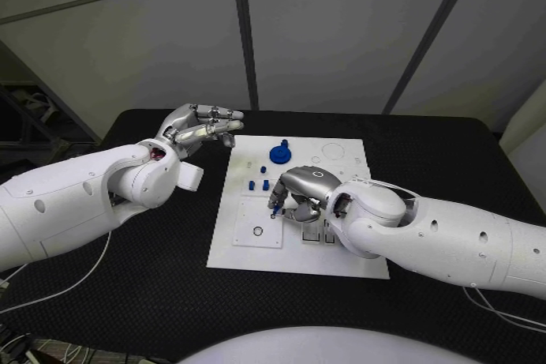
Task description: Assemble the parts on the task board
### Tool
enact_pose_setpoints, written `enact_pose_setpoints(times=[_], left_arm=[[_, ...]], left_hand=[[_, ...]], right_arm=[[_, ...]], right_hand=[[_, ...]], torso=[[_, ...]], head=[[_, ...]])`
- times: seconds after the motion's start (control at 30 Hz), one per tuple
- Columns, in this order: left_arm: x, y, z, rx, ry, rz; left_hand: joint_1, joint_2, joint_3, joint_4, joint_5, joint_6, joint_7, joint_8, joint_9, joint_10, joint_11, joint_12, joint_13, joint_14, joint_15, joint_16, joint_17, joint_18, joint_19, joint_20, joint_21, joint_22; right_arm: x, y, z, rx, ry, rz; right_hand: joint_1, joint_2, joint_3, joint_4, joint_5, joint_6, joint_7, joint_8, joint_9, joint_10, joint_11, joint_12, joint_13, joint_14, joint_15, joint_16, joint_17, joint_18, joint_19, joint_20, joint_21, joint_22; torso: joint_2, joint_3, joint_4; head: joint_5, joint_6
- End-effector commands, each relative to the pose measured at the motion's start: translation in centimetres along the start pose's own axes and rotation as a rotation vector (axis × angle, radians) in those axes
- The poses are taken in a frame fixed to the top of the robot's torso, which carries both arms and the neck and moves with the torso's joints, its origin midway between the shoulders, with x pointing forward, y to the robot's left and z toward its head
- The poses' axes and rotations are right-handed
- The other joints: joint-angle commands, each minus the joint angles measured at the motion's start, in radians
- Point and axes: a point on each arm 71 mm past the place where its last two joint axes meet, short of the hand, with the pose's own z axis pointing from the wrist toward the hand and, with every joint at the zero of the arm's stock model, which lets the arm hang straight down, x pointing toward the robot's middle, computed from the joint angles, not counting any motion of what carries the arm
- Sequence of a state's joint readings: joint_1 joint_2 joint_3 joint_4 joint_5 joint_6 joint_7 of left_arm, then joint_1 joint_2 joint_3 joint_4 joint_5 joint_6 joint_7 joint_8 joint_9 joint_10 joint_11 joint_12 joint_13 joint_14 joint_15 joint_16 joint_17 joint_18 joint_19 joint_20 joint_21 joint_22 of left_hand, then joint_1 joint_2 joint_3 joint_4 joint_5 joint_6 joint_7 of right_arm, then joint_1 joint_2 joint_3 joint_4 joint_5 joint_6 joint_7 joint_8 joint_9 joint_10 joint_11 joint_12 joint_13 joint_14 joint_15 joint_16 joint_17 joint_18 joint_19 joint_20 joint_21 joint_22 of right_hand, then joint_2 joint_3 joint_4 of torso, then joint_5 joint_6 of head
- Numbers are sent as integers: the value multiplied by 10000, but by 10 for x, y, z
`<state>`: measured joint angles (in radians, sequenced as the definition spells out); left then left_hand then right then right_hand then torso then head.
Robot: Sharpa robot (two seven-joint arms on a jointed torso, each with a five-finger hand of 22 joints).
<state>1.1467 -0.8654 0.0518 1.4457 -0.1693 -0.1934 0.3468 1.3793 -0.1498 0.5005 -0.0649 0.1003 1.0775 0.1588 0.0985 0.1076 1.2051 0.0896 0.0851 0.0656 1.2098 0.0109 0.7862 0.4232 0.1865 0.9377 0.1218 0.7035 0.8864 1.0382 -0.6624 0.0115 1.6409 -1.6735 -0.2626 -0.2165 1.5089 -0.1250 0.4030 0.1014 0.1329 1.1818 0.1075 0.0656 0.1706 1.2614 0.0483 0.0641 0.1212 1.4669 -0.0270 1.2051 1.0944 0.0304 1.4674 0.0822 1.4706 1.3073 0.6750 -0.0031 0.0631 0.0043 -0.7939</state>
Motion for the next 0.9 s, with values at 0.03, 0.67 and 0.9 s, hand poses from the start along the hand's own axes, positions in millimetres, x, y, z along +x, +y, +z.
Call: enact_pose_setpoints(times=[0.03,0.67,0.9], left_arm=[[1,-1,0,12,100,-126],[0,0,1,-42,132,-136],[0,0,1,-63,134,-136]], left_hand=[[-16,98,-34,-1,62,66,-4,29,8,63,25,51,11,40,4,-42,-12,-38,57,-31,-8,-6],[-21,108,-38,-2,65,64,-3,25,8,58,27,47,10,45,5,-51,-17,-39,61,-32,-12,-8],[-21,108,-38,-2,65,64,-3,25,8,58,27,47,10,45,5,-51,-17,-39,61,-32,-12,-8]], right_arm=[[1,3,1,-121,121,-159],[6,5,6,-104,303,-484],[8,3,7,-22,438,-591]], right_hand=[[-101,38,76,-11,18,38,38,2,7,-30,30,-30,-20,247,-51,-38,-6,-55,539,-54,40,1926],[-122,38,89,-16,24,34,42,1,5,-35,34,-28,-27,246,-51,-36,-10,-54,537,-56,38,1925],[-122,38,89,-16,24,34,42,1,5,-35,34,-28,-27,246,-51,-36,-10,-54,537,-56,38,1925]], torso=[[-9,-9,12],[-10,-10,5],[-11,-9,8]], head=[[11,-33],[43,-102],[45,-116]])
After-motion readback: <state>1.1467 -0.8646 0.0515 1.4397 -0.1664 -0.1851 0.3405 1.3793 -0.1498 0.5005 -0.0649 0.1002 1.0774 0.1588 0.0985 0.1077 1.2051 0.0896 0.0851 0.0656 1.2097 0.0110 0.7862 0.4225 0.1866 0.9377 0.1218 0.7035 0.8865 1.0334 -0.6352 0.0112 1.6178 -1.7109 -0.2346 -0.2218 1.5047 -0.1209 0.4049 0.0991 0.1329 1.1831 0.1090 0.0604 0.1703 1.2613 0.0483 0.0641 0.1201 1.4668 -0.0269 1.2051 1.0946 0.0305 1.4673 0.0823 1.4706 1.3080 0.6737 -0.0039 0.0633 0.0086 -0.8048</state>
